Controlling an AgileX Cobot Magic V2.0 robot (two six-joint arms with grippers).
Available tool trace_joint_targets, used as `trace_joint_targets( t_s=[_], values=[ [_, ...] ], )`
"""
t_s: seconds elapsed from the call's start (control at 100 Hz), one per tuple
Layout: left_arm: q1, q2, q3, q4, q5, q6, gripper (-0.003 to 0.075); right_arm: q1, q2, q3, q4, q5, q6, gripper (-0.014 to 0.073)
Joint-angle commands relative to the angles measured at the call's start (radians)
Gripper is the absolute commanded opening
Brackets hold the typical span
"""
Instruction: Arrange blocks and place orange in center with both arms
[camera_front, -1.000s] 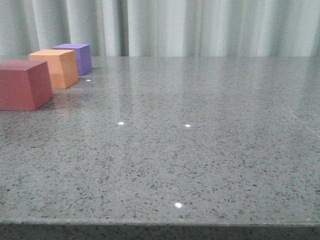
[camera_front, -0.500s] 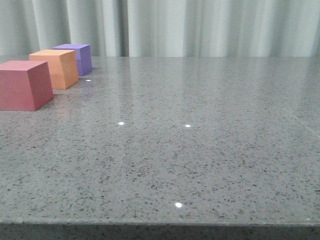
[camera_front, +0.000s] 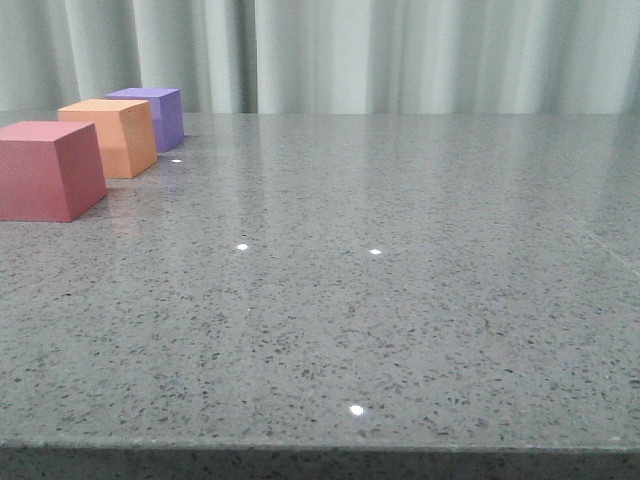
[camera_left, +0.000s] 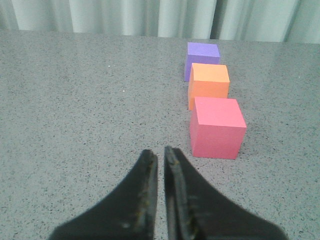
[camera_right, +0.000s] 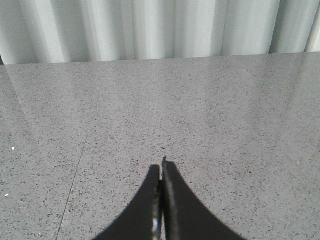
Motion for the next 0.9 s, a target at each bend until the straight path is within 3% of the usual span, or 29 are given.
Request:
trace_joint_targets(
  t_s=[0.0,0.89],
  values=[
    [0.003,0.008,-0.027,-0.008,-0.072,-0.009,-0.0020,-0.006,0.006,-0.025,-0.019,-0.072,-0.002,-0.0069],
    [0.005,0.008,-0.014,-0.003,-0.120,-0.006,-0.0020,-0.006,0.006,-0.025,-0.019,-0.072,-0.002,-0.0069]
  ],
)
